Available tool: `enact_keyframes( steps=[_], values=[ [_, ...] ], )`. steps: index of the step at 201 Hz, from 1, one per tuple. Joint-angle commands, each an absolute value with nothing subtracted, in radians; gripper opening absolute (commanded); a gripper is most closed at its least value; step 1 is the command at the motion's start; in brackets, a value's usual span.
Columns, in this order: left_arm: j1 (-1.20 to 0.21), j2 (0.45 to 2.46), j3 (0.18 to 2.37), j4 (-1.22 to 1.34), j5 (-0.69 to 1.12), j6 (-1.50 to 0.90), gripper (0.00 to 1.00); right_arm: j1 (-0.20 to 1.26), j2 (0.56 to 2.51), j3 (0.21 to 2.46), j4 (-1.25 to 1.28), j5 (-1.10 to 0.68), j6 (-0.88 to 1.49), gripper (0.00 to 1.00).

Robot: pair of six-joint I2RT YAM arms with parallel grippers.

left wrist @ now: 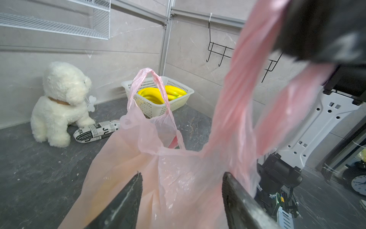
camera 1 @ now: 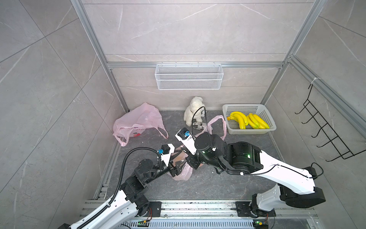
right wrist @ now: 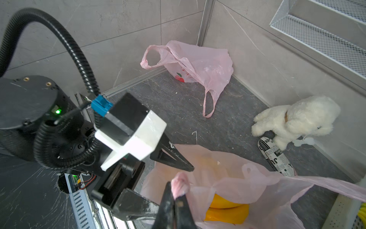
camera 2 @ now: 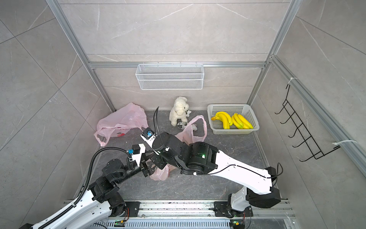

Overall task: Place the banana into a plastic bag & tie a knot
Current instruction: Adjust the plastic bag at the center of the board.

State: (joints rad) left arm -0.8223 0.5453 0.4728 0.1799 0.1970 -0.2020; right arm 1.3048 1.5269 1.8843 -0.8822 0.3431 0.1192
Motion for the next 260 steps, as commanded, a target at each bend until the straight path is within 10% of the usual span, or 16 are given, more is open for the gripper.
enact_keyframes(
  steps=[1, 126, 180, 260],
  values=[
    [-0.826, 0.5, 0.472, 0.26, 0.196, -0.139, 0.65, 1.291, 1.546, 1.909, -0.906, 0.334, 0.1, 0.0],
    [-0.827, 0.675, 0.537, 0.35, 0.35, -0.181, 0.53, 1.275, 1.519, 1.803, -0.855, 0.265, 0.102, 0.0],
    [-0.827, 0.733, 0.554, 0.368, 0.352, -0.205, 0.05, 1.272, 1.492, 1.764, -0.829, 0.307, 0.123, 0.0],
    [-0.827, 0.709, 0.541, 0.319, 0.308, -0.201, 0.0, 1.256, 1.356, 1.572, -0.746, 0.28, 0.119, 0.34]
  ],
)
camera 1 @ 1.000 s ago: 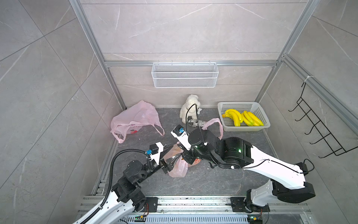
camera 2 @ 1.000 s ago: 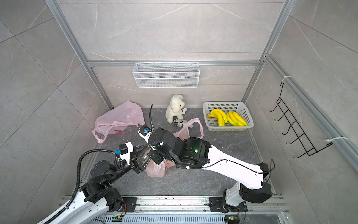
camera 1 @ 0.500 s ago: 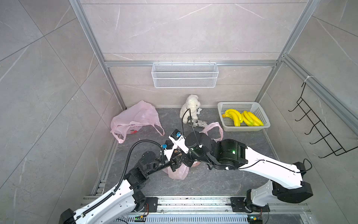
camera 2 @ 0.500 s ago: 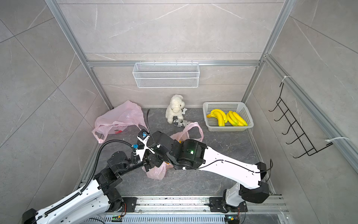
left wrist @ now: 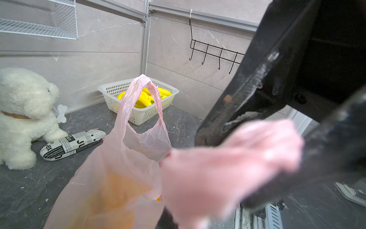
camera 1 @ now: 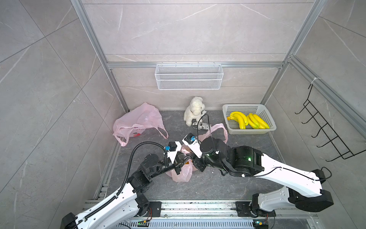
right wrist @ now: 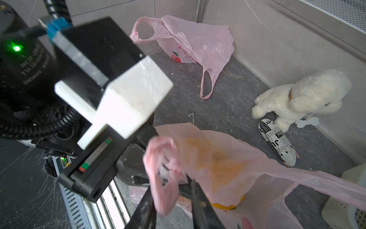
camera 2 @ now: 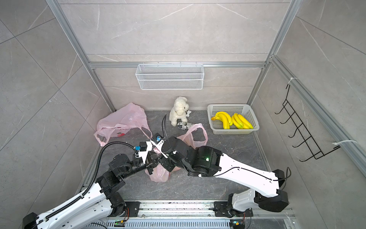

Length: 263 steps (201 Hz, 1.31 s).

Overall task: Place the banana into a plastic bag & tie a knot
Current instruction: Adjust the plastic bag at the center of the board.

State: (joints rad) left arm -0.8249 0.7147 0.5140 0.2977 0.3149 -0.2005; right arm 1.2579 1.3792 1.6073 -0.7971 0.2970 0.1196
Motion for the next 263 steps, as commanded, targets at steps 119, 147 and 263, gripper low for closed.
enact_keyframes(
  steps=[119, 147, 263],
  values=[
    [-0.827, 0.74, 0.558, 0.319, 0.357, -0.213, 0.0, 1.256, 1.421, 1.585, -0.718, 0.244, 0.111, 0.26],
    [-0.826, 0.728, 0.555, 0.286, 0.331, -0.206, 0.01, 1.256, 1.413, 1.612, -0.741, 0.257, 0.115, 0.0],
    [-0.842, 0.731, 0.779, 0.092, 0.282, -0.074, 0.75, 1.256, 1.484, 1.97, -1.014, 0.24, 0.081, 0.0]
  ],
)
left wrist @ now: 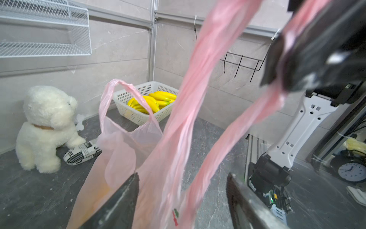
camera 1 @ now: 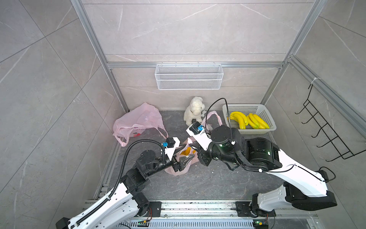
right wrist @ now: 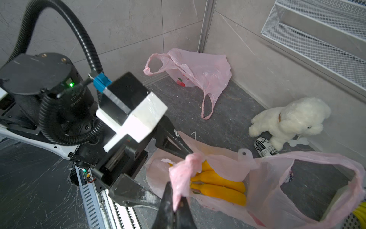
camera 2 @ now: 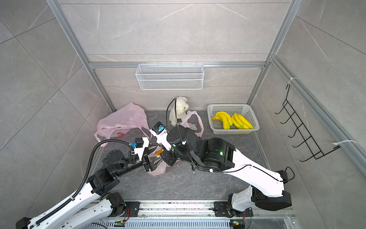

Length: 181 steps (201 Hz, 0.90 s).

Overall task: Place the banana into a plastic bag & tie a knot
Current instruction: Adjust the plastic bag at the center of the board.

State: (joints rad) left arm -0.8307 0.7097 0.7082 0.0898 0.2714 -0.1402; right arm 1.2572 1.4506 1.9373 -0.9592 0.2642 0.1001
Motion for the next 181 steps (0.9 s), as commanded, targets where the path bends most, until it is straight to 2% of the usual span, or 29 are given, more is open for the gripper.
enact_keyframes(
  steps=[1, 30, 53, 76, 105, 153, 170, 181],
  values=[
    [-0.842, 0.732, 0.781, 0.092, 0.282, -0.072, 0.75, 1.256, 1.485, 1.971, -1.013, 0.238, 0.082, 0.0],
    [-0.841, 0.797, 0.82, 0.098, 0.274, -0.023, 0.74, 1.258, 1.485, 1.975, -0.997, 0.207, 0.086, 0.0],
    [-0.842, 0.841, 0.824, 0.126, 0.297, -0.02, 0.7, 1.258, 1.477, 1.976, -0.984, 0.192, 0.088, 0.0],
    [-0.842, 0.877, 0.829, 0.131, 0.344, -0.036, 0.55, 1.257, 1.463, 1.962, -0.96, 0.207, 0.098, 0.0],
    [-0.842, 0.882, 0.799, 0.163, 0.353, -0.072, 0.3, 1.257, 1.445, 1.924, -0.913, 0.249, 0.12, 0.0],
    [-0.842, 0.874, 0.744, 0.193, 0.308, -0.104, 0.0, 1.246, 1.432, 1.871, -0.864, 0.316, 0.166, 0.0],
    [-0.842, 0.865, 0.735, 0.184, 0.273, -0.111, 0.0, 1.236, 1.424, 1.857, -0.866, 0.313, 0.169, 0.0],
    [-0.841, 0.855, 0.727, 0.18, 0.246, -0.114, 0.0, 1.233, 1.407, 1.835, -0.86, 0.317, 0.17, 0.13]
  ],
)
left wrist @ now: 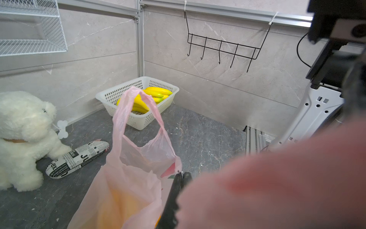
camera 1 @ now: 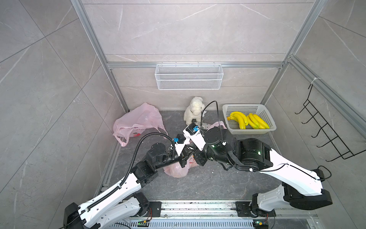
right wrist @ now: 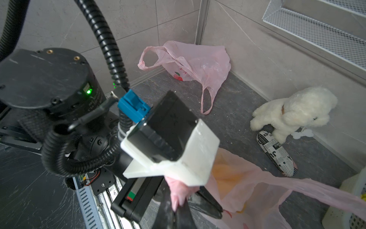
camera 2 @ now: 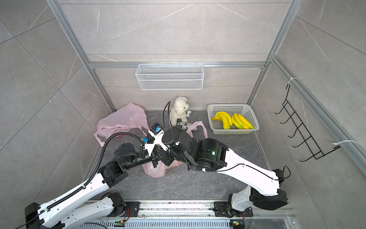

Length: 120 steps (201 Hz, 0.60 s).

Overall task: Place the banana into a plastic bag & tie a knot
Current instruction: Adjust the plastic bag at the center of the board.

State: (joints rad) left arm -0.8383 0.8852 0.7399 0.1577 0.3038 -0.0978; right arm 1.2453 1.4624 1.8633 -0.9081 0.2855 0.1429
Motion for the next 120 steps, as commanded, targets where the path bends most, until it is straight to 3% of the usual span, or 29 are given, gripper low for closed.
enact_keyframes(
  steps=[1, 21, 61, 120],
  values=[
    [-0.841, 0.854, 0.727, 0.18, 0.243, -0.114, 0.0, 1.232, 1.405, 1.832, -0.86, 0.317, 0.17, 0.14],
    [-0.835, 0.831, 0.708, 0.168, 0.212, -0.118, 0.0, 1.198, 1.347, 1.771, -0.854, 0.324, 0.168, 0.34],
    [-0.819, 0.803, 0.678, 0.159, 0.202, -0.133, 0.0, 0.944, 1.211, 1.596, -0.858, 0.272, 0.154, 0.52],
    [-0.816, 0.775, 0.678, 0.131, 0.194, -0.133, 0.0, 0.484, 1.206, 1.391, -0.845, 0.017, 0.16, 0.59]
  ],
)
